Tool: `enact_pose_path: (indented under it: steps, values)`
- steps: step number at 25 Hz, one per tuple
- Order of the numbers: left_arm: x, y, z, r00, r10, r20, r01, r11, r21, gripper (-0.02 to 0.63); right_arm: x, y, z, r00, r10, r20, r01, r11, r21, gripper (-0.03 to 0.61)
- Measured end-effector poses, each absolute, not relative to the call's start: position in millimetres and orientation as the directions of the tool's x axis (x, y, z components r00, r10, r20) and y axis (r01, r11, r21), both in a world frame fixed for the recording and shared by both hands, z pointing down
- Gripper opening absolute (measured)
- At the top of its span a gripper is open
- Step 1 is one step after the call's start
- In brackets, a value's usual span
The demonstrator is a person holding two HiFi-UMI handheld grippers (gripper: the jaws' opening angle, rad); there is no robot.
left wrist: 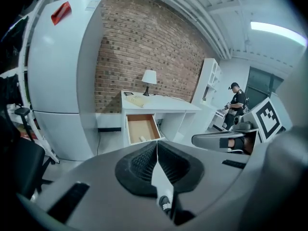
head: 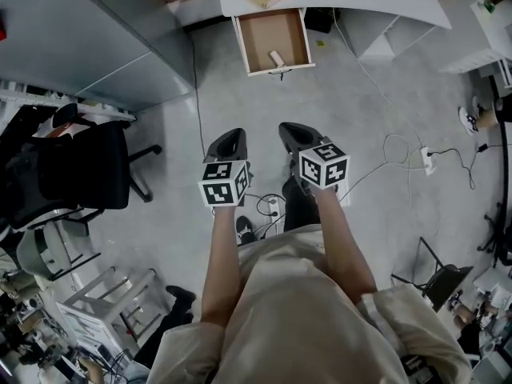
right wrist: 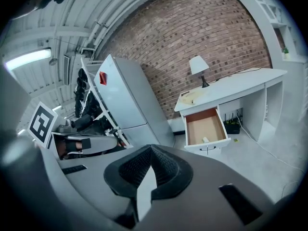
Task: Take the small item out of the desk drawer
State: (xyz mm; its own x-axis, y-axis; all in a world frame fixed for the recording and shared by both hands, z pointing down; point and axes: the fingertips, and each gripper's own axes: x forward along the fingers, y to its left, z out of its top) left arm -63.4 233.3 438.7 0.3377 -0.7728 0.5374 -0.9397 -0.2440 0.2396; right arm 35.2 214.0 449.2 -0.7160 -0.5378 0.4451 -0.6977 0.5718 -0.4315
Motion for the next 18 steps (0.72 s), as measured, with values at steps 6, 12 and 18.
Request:
enact_pose_path:
  steps: [6, 12, 18]
  values:
    - [-18.0, 182.0, 446.8, 0.336, -0.746, 0.575, -0.941, -0.247, 0.23, 0.018, 83.1, 153.5, 464.5, -0.696, -0.534, 0.48, -0.718, 0.522, -0.46, 0.025]
    - [7.0, 148.7, 467.1, 0.288, -0.727, 0.624, -0.957, -0.19, 0.22, 0.018, 104.1, 117.1, 490.5, -0.735, -0.451, 0.506, -0.676, 0.546, -0.495, 0.025]
    - [2.1, 132.2, 478.1, 0.227, -0.701, 0.676, -0.973, -0.135, 0.187, 0.02, 99.2, 86.5, 511.9, -0.773, -0.39, 0.501, -0.634, 0.515, -0.577, 0.025]
